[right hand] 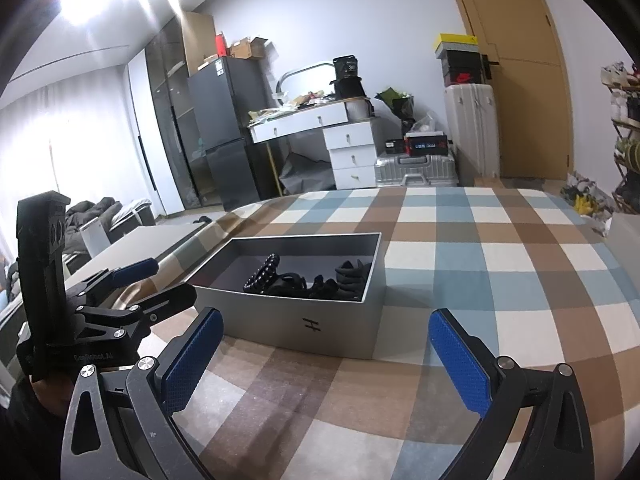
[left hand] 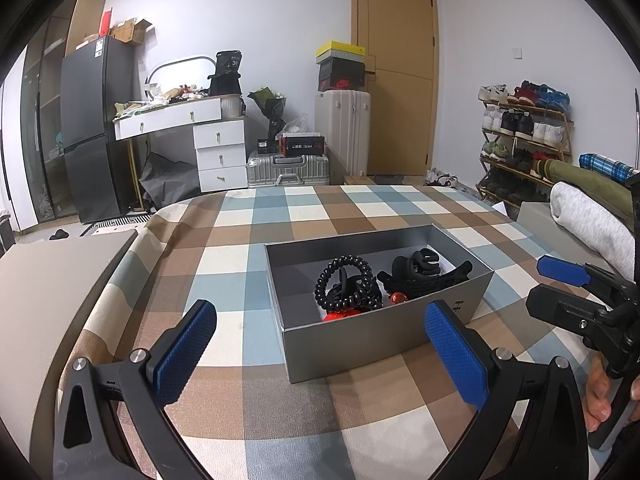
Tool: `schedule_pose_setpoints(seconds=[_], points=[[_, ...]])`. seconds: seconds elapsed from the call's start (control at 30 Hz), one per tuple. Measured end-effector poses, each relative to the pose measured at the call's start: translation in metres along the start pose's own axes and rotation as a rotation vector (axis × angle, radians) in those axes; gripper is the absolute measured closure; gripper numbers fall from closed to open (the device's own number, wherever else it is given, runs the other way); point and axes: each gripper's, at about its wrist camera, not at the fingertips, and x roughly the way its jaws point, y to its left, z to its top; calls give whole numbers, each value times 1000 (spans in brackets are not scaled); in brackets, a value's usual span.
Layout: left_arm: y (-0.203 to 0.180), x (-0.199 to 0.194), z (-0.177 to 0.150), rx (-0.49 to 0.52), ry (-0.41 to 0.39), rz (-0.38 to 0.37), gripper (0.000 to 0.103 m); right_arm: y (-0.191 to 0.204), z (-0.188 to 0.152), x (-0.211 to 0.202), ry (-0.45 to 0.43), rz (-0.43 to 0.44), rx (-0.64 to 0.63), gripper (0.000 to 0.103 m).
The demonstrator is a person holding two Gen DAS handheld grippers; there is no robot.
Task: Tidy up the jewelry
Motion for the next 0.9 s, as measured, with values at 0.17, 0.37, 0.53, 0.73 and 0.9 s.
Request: schedule_pose_setpoints(seconds=[0.17, 0.37, 0.53, 0.73, 0.9], points=[[1, 0, 0, -2, 4, -1, 1, 2, 1, 0, -1, -1, -11, 0], [1, -1, 1, -3, 3, 0, 1, 3, 1, 0, 1, -2, -15, 0], [0, -2, 1, -2, 0, 1, 1, 6, 1, -1, 3, -3, -27, 0], [-1, -2, 1, 3, -7, -5, 1, 7, 1, 0, 2, -5, -38, 0], [-1, -2, 1, 3, -5, -5, 1, 7, 1, 0, 3, -6, -37, 0]])
